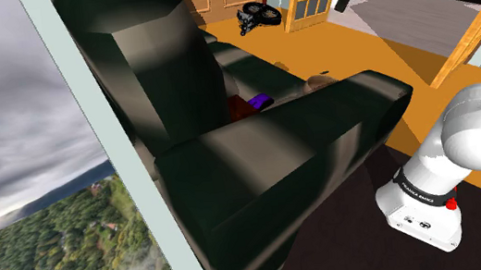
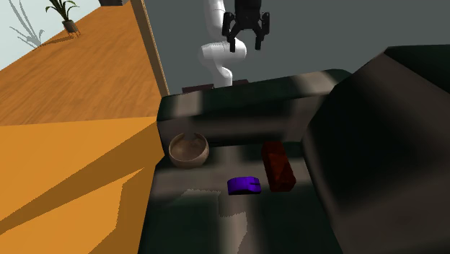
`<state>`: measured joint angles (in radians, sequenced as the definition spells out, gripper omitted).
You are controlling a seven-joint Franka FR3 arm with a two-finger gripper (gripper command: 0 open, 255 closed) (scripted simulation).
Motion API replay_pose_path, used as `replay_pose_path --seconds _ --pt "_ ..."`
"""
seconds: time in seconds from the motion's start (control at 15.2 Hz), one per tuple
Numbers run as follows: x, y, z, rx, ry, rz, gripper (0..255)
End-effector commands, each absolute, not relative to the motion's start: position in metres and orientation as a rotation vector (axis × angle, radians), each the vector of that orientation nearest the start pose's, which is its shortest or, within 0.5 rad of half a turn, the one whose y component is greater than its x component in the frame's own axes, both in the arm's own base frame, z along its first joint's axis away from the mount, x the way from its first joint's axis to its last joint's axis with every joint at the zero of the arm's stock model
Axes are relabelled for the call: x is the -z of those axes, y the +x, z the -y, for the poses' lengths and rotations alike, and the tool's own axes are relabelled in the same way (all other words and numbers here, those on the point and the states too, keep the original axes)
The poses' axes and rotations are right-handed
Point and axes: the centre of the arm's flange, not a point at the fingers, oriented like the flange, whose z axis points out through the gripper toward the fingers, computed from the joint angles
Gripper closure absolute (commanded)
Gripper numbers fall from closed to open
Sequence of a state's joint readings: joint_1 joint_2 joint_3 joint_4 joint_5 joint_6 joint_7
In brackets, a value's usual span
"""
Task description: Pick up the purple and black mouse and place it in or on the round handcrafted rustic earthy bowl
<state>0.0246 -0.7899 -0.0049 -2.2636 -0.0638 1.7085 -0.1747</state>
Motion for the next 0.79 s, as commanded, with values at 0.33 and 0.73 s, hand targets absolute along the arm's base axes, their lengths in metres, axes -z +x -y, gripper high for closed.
replay_pose_path --seconds 0.33,0.73 --pt "-0.6 0.36 0.021 0.311 -3.157 0.571 0" --pt "-0.538 0.411 0.039 0.238 -3.098 0.875 0"
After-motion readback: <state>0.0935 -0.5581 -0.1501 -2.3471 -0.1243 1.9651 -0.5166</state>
